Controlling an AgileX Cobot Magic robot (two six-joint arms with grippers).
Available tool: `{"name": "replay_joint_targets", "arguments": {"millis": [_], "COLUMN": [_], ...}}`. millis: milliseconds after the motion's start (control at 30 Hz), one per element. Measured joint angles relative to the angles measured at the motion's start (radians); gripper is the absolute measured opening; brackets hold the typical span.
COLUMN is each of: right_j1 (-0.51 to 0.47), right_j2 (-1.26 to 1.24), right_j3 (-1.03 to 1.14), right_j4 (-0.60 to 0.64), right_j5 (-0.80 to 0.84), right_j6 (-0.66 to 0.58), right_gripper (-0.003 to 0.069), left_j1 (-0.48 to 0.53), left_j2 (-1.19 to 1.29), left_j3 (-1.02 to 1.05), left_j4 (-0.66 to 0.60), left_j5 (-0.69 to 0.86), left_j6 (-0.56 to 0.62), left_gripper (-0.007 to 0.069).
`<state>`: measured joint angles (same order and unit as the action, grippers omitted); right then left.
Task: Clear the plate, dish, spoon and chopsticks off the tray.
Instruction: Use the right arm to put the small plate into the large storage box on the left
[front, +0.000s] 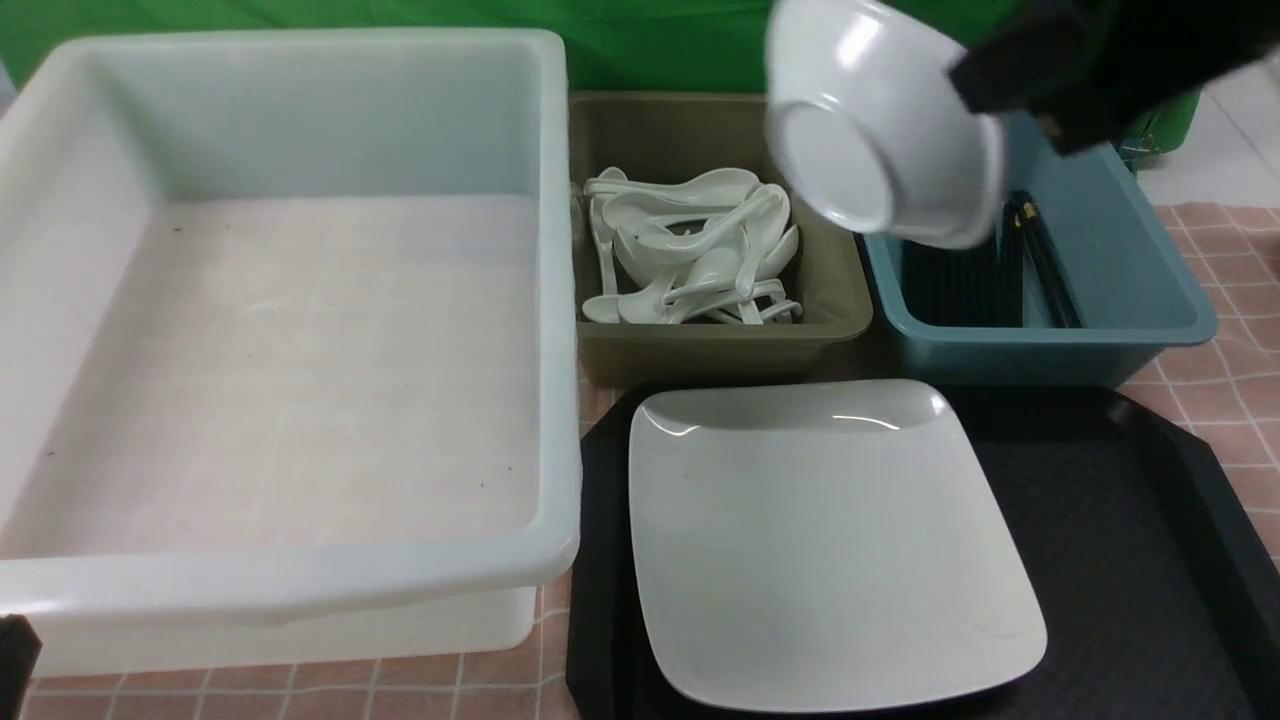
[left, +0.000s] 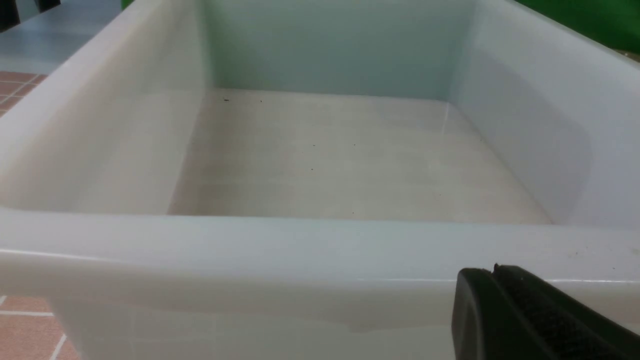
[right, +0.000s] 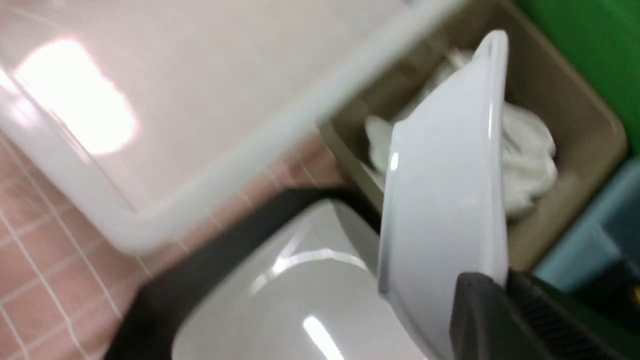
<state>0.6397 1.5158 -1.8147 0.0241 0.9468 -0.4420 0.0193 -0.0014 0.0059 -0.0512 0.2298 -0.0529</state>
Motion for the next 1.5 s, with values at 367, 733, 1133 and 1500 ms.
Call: {"name": "replay_joint_targets", "arguments": {"millis": [367,733,1133,1500], "right_j1": [0.192,0.196,0.196,0.202], "right_j2": [0.413,0.708,0.740,0.739], "right_j3": [-0.095,-0.160,-0.161,-0.163], "right_j4": [0.039,-0.076,-0.115,-0.111], "right_j5": [-0.422,-0.521,-0.490,-0.415], "right_j6": [-0.232,-0.455,-0.483,-0.480], "right_gripper": [0.0079,0.0079,0.0091,0.0311], "left_j1": [0.000,0.000,0.000,0.000], "left_j2": [0.000,0.000,0.000,0.000], "left_j3": [0.000,0.000,0.000,0.000], "left_j4": [0.000,0.000,0.000,0.000], "left_j5": [0.000,0.000,0.000,0.000], "left_j6": [-0.002,-0.002,0.000,0.000], "left_gripper": [0.0005,0.0005,0.0005,0.0005]}}
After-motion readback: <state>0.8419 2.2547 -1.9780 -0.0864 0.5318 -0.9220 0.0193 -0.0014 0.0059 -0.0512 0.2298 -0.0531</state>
